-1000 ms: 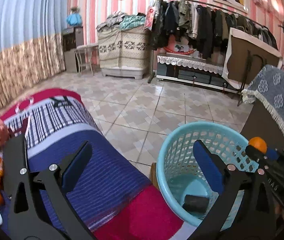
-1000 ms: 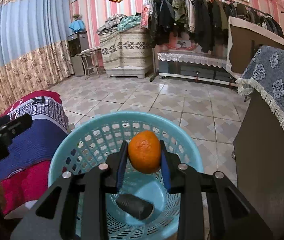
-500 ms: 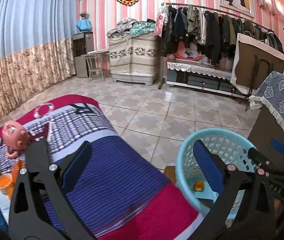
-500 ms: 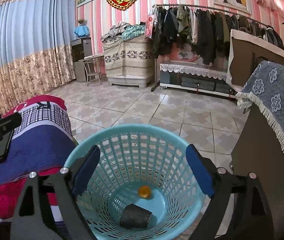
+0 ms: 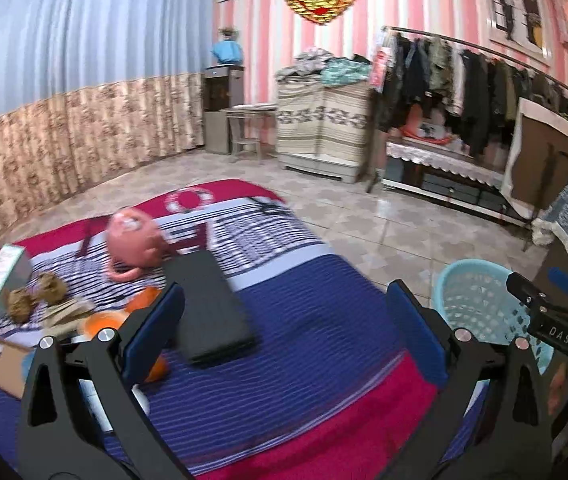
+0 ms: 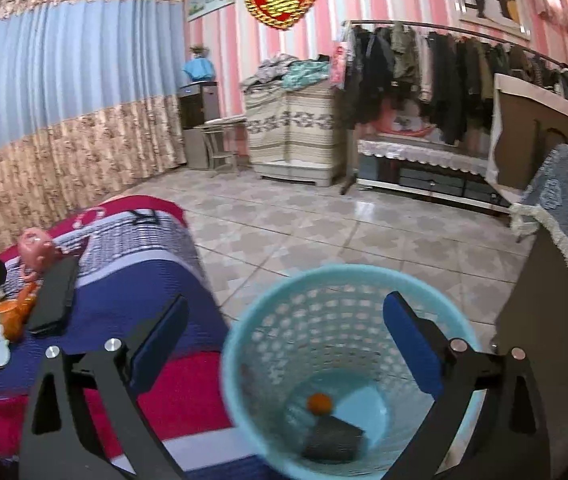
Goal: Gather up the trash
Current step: 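Open the right tool to drop the tangerine into the basket, then grasp the blue plastic bag with the left tool while the right tool grasps an orange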
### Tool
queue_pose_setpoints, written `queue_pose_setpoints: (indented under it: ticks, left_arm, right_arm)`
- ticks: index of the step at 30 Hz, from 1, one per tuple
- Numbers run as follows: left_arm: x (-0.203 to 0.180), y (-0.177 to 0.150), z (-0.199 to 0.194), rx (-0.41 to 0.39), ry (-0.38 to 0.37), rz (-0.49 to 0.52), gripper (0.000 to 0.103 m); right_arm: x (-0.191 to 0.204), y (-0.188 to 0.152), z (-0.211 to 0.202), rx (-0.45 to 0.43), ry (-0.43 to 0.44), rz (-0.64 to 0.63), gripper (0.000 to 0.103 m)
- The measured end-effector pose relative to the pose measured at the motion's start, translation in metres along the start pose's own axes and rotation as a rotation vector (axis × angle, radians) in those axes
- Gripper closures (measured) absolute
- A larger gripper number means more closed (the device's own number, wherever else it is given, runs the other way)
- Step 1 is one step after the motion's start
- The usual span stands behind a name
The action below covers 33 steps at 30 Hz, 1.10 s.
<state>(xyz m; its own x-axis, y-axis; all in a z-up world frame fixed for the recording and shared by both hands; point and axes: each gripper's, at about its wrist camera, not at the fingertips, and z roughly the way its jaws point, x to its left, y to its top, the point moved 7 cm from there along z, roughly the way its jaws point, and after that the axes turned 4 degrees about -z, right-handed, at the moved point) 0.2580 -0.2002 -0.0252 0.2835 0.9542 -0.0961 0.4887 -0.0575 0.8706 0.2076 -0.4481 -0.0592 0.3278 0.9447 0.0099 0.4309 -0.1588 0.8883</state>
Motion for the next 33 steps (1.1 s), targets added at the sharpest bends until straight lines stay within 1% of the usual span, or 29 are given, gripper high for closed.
queue_pose_setpoints:
  ticks: [5,9,12,14,15,20,23,26,31,32,33]
  left_arm:
    - [0.059,-0.009,-0.021,0.002,0.090,-0.025,0.006]
    - [0.110,-0.022,-0.035,0.021,0.158,-0.059,0.006]
    - [0.149,-0.035,-0.044,0.047,0.222,-0.073,0.006]
    - [0.167,-0.046,-0.046,0.066,0.260,-0.073,0.006]
    - [0.181,-0.053,-0.047,0.085,0.283,-0.079,0.006]
    - [0.229,-0.076,-0.049,0.143,0.325,-0.148,0.006]
    - [0.251,-0.082,-0.052,0.145,0.348,-0.179,0.006]
    - [0.267,-0.084,-0.054,0.142,0.349,-0.222,0.006]
    - [0.279,-0.085,-0.057,0.134,0.369,-0.203,0.006]
    - [0.279,-0.086,-0.058,0.136,0.370,-0.201,0.006]
    - [0.281,-0.088,-0.057,0.138,0.372,-0.201,0.006]
  right_arm:
    - [0.042,0.000,-0.001,-0.006,0.054,-0.041,0.007]
    - [0.076,-0.003,-0.002,0.001,0.103,-0.075,0.007]
    - [0.100,-0.005,-0.002,0.000,0.119,-0.114,0.007]
    - [0.114,-0.005,-0.002,0.004,0.142,-0.121,0.007]
    - [0.123,-0.004,-0.001,0.012,0.169,-0.116,0.007]
    - [0.161,-0.002,0.003,0.035,0.247,-0.125,0.007]
    - [0.197,-0.006,0.006,0.054,0.310,-0.171,0.007]
    - [0.238,-0.017,0.009,0.072,0.368,-0.255,0.007]
    - [0.293,-0.037,0.016,0.117,0.478,-0.367,0.008]
    - [0.300,-0.039,0.018,0.123,0.489,-0.381,0.009]
    - [0.311,-0.044,0.021,0.138,0.512,-0.401,0.015]
